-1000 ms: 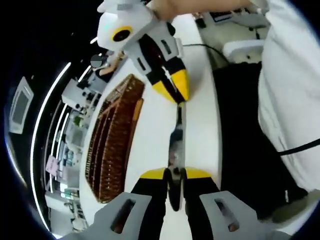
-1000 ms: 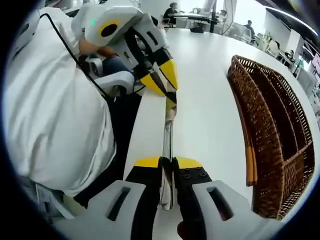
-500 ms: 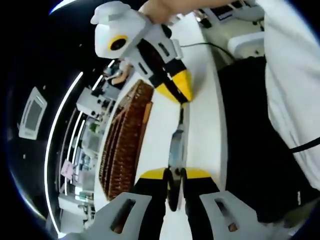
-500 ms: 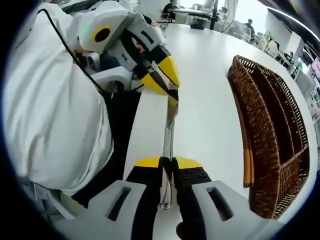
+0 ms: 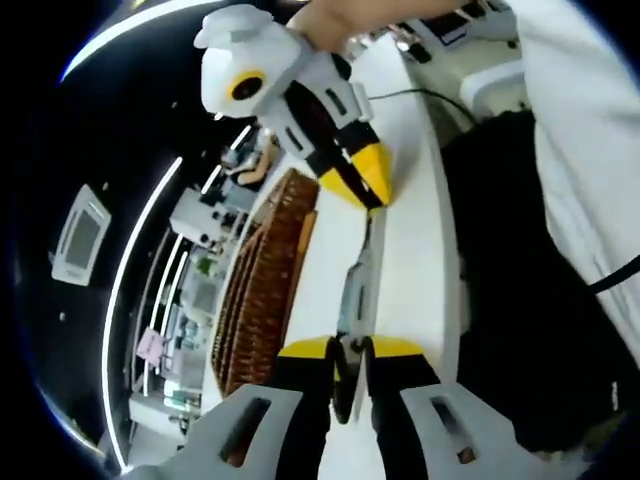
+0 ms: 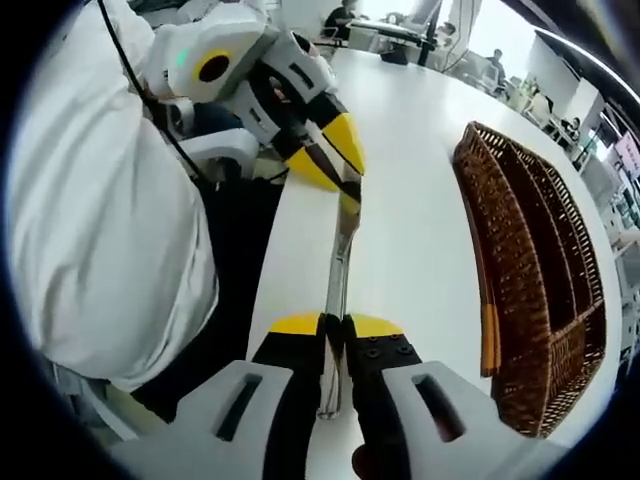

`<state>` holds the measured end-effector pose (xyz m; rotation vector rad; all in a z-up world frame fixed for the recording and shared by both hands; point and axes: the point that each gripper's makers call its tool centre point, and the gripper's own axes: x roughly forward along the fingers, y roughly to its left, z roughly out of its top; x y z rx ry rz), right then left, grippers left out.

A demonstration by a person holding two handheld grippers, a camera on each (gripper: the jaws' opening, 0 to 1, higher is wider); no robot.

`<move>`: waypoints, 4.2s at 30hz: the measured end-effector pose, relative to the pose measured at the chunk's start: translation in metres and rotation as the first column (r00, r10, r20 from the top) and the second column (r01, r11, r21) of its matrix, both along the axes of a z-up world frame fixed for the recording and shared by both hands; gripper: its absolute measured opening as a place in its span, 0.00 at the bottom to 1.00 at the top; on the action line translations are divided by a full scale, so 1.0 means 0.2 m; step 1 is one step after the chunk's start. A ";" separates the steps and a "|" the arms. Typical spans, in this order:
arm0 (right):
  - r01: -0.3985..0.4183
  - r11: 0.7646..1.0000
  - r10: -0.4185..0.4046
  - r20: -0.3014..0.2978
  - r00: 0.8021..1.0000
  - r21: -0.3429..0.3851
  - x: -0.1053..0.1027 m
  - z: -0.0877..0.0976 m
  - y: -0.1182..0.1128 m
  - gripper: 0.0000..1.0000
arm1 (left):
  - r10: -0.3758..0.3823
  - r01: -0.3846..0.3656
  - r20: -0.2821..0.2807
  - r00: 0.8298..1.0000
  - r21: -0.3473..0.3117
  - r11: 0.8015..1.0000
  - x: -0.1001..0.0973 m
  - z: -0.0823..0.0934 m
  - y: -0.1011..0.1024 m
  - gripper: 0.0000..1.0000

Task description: Arrange the knives, forks, and spoons in their matching storage slots by inserting each utensil handle-first until every utensil is classified and aligned in the correct compartment

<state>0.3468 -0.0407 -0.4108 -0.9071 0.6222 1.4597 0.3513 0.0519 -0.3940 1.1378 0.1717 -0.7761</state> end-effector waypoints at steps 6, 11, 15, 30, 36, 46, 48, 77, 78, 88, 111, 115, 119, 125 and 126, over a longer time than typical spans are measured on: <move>0.005 1.000 -0.005 0.012 1.000 0.004 -0.01 0.00 0.00 0.07 | 0.000 0.000 -0.036 0.999 -0.003 1.000 0.00 0.00 0.00 0.13; -0.008 1.000 0.007 0.011 1.000 0.012 -0.02 0.00 0.01 0.04 | -0.003 -0.001 -0.112 0.994 -0.038 0.999 -0.02 0.00 0.00 0.15; -0.001 1.000 0.000 0.005 1.000 0.015 -0.03 0.00 0.01 0.04 | -0.011 0.003 -0.152 0.988 -0.050 0.999 -0.02 0.00 0.00 0.15; 0.005 1.000 -0.005 0.001 1.000 0.012 -0.04 0.00 0.01 0.04 | -0.025 -0.015 -0.353 0.935 -0.110 0.994 -0.05 0.00 0.03 0.12; 0.001 1.000 -0.001 -0.001 1.000 0.007 -0.04 0.00 0.01 0.04 | -0.030 0.003 -0.417 0.908 -0.065 0.998 -0.06 -0.03 0.04 0.07; -0.004 1.000 0.004 -0.007 1.000 -0.003 -0.05 0.00 0.00 0.05 | -0.058 0.053 -0.503 0.862 -0.023 0.998 -0.08 -0.06 0.02 0.01; -0.007 1.000 0.007 -0.004 1.000 -0.007 -0.06 0.00 -0.01 0.05 | -0.061 0.057 -0.516 0.854 -0.025 0.998 -0.08 -0.06 0.01 0.01; 0.008 1.000 -0.008 -0.036 0.999 -0.002 -0.05 0.00 -0.03 0.04 | -0.062 0.079 -0.625 0.778 -0.001 0.997 -0.10 -0.06 0.00 0.01; 0.008 1.000 -0.008 -0.037 0.999 -0.002 -0.05 0.00 -0.03 0.04 | -0.062 0.079 -0.625 0.778 -0.001 0.997 -0.10 -0.06 0.00 0.01; 0.014 1.000 -0.014 -0.045 0.999 0.007 0.00 0.06 -0.01 0.04 | -0.059 0.084 -0.623 0.780 0.010 0.996 -0.04 0.00 0.03 0.01; 0.043 0.999 -0.043 -0.026 0.999 -0.009 0.22 0.26 0.05 0.04 | -0.065 0.107 -0.606 0.793 0.033 0.994 0.19 0.17 0.08 0.01; 0.042 0.999 -0.043 -0.020 0.999 -0.009 0.28 0.29 0.07 0.04 | -0.065 0.101 -0.602 0.796 0.027 0.995 0.24 0.20 0.10 0.01; 0.041 0.999 -0.041 -0.014 0.999 -0.009 0.32 0.32 0.09 0.04 | -0.060 0.093 -0.598 0.799 0.026 0.995 0.29 0.23 0.12 0.01; 0.043 0.999 -0.044 -0.012 0.999 -0.015 0.40 0.34 0.10 0.04 | -0.053 0.091 -0.597 0.801 0.033 0.995 0.36 0.25 0.13 0.01; 0.044 0.999 -0.044 -0.013 0.999 -0.015 0.41 0.35 0.11 0.04 | -0.053 0.090 -0.597 0.800 0.033 0.995 0.37 0.26 0.13 0.01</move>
